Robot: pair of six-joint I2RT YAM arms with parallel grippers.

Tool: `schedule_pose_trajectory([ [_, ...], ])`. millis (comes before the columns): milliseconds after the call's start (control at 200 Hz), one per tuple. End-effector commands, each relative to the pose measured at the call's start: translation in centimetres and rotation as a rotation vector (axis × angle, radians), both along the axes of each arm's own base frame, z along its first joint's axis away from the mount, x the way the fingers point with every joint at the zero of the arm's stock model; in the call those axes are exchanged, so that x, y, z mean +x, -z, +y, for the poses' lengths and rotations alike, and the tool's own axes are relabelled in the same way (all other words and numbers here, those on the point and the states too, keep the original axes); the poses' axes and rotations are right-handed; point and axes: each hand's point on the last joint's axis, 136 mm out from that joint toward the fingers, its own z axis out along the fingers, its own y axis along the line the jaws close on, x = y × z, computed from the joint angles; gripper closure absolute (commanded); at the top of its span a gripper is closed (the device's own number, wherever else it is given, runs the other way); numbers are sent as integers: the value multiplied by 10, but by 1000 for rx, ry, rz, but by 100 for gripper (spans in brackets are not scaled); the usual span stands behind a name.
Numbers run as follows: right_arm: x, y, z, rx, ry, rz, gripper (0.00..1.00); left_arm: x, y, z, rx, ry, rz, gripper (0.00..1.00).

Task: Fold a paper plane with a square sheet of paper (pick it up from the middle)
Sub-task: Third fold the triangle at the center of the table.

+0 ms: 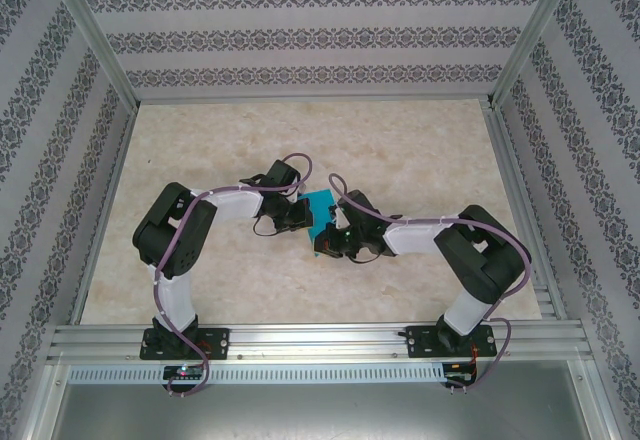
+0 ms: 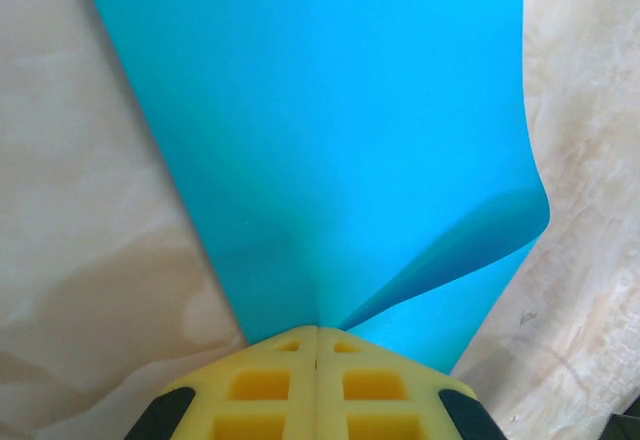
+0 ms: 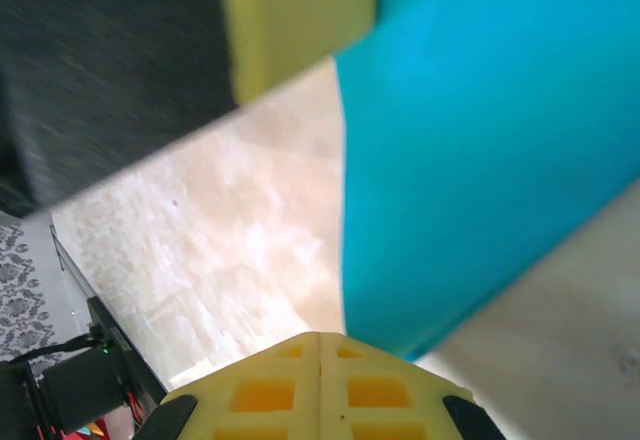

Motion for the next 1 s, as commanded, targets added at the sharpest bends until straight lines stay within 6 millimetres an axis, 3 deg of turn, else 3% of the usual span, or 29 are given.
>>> schedule_pose_trajectory([
  [0,3,-5,2,23,4,-35,100,-30,45,36,209,-11,97,100],
  [649,0,9,15,-15,-67,-9,99,-28,47,38,217,-31,97,100],
  [799,6,-9,14,6,-67,-56,99,-26,45,36,214,-31,92,100],
  [919,20,-32,0,27,-6,-129,98,-25,45,36,214,-27,89,100],
  [994,25,-34,-10,23,18,-143,98,-25,45,36,214,-25,89,100],
])
